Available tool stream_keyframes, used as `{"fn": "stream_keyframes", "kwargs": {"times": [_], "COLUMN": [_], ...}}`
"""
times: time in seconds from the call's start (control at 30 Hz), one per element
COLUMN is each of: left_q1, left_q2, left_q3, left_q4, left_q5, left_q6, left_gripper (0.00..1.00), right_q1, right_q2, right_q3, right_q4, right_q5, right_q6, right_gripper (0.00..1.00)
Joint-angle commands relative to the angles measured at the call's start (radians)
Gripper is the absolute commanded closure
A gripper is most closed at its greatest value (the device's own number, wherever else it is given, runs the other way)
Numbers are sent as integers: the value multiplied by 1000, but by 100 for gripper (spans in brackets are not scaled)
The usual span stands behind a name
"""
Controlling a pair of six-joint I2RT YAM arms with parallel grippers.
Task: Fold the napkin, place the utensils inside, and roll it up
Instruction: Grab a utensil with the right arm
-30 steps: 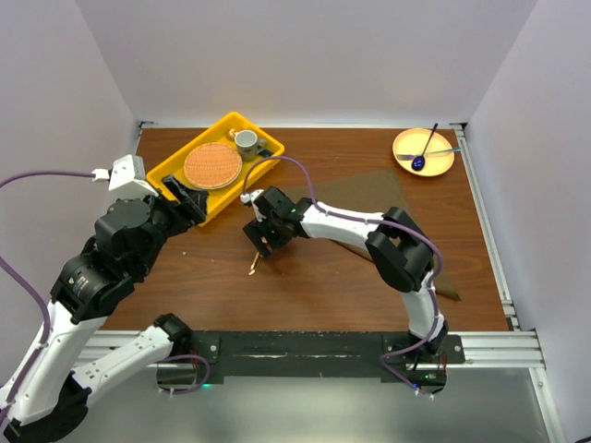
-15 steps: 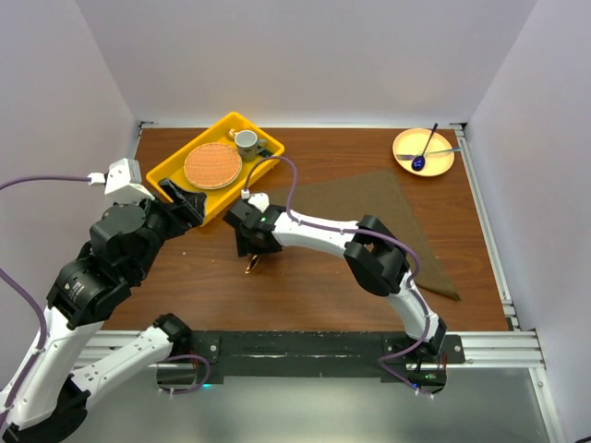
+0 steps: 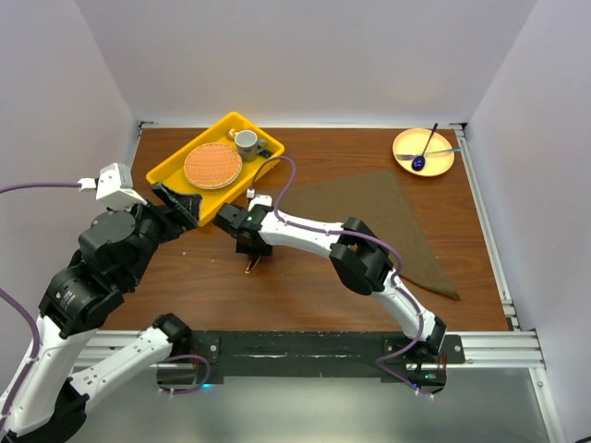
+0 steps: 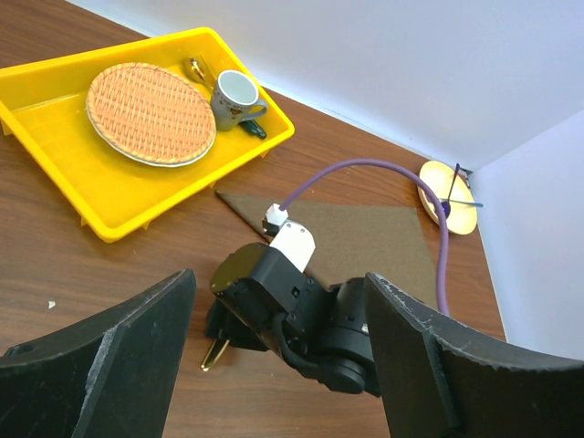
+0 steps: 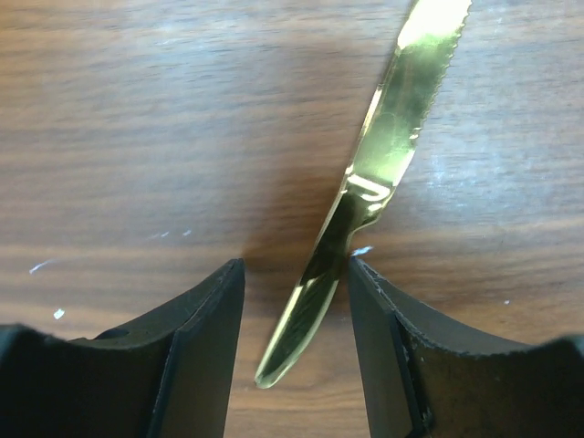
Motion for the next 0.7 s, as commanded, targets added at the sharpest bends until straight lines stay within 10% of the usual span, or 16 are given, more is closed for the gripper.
{"fn": "stream_keyframes", "kwargs": {"times": [0.0, 0.37, 0.6, 0.67], "left_q1": [4, 6, 6, 4], "left_q2": [-25, -71, -101, -107], "left_q3": [-2, 24, 22, 26], "left_q4": [22, 18, 24, 19], "left_q5": [2, -50, -62, -62], "left_q6": [27, 67, 65, 65], "left_gripper": [20, 19, 19, 19], "right_q1": [-9, -58, -78, -84], "right_q2": [44, 85, 166, 150], "right_q3": [89, 105, 137, 77], "right_q4": [-149, -249, -249, -189], "right_q5": [28, -52, -129, -201], "right_q6": [77, 77, -104, -128], "right_gripper": [48, 52, 76, 100]}}
